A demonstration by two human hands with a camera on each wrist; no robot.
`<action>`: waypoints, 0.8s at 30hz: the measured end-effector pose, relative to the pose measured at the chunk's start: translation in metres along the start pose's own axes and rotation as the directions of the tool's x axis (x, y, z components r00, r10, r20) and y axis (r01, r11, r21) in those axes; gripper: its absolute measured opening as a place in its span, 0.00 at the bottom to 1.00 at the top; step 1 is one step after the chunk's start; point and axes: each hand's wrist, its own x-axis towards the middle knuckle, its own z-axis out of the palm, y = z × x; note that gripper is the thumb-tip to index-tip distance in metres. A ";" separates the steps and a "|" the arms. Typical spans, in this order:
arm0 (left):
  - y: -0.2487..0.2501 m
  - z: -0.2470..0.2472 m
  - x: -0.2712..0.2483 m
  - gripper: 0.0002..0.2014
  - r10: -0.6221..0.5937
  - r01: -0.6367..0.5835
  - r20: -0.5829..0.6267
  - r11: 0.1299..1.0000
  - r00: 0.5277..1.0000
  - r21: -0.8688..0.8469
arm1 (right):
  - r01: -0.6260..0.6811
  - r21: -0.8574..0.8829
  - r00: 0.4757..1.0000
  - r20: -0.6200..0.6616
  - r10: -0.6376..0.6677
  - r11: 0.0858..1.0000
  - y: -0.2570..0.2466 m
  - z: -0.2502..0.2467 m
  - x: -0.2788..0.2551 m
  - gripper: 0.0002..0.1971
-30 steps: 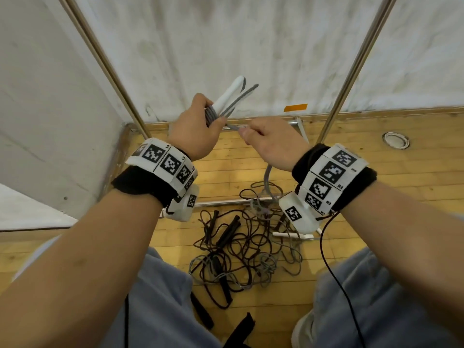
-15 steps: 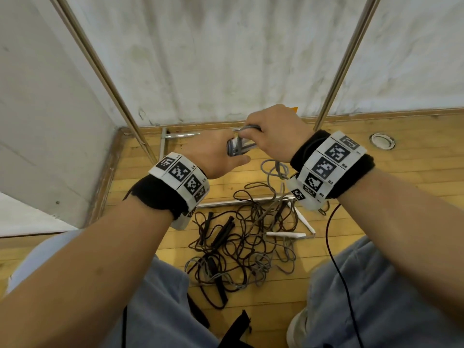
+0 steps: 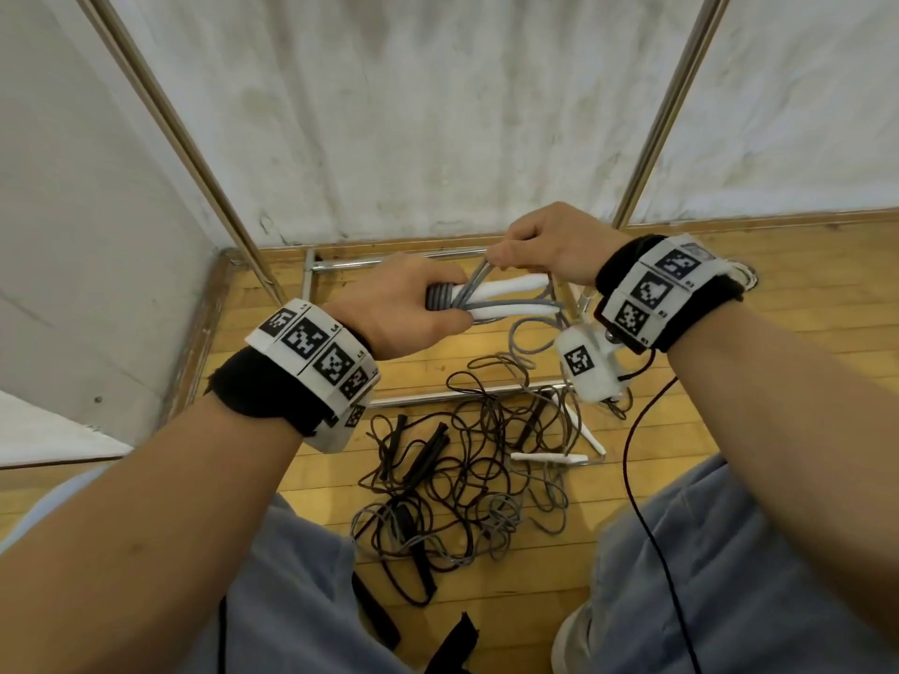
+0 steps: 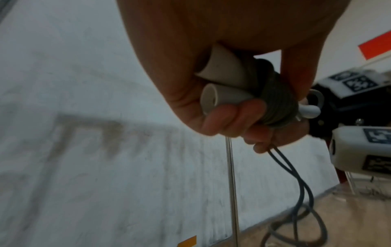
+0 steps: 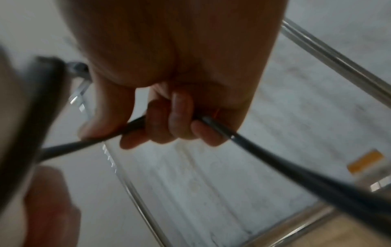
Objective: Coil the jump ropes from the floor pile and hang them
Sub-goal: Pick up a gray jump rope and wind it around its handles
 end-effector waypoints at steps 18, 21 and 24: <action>0.009 -0.006 0.015 0.10 -0.287 0.010 -0.293 0.730 0.912 -0.683 | 0.077 0.270 0.962 -0.274 0.000 0.960 -0.011 0.078 0.003 0.29; 0.010 -0.005 0.016 0.07 -0.258 -0.016 -0.301 0.734 0.918 -0.679 | 0.083 0.292 0.957 -0.291 0.006 0.953 -0.013 0.077 0.001 0.30; 0.010 -0.007 0.018 0.05 -0.271 -0.044 -0.336 0.717 0.902 -0.696 | 0.089 0.298 0.966 -0.258 -0.010 0.951 -0.014 0.076 -0.002 0.23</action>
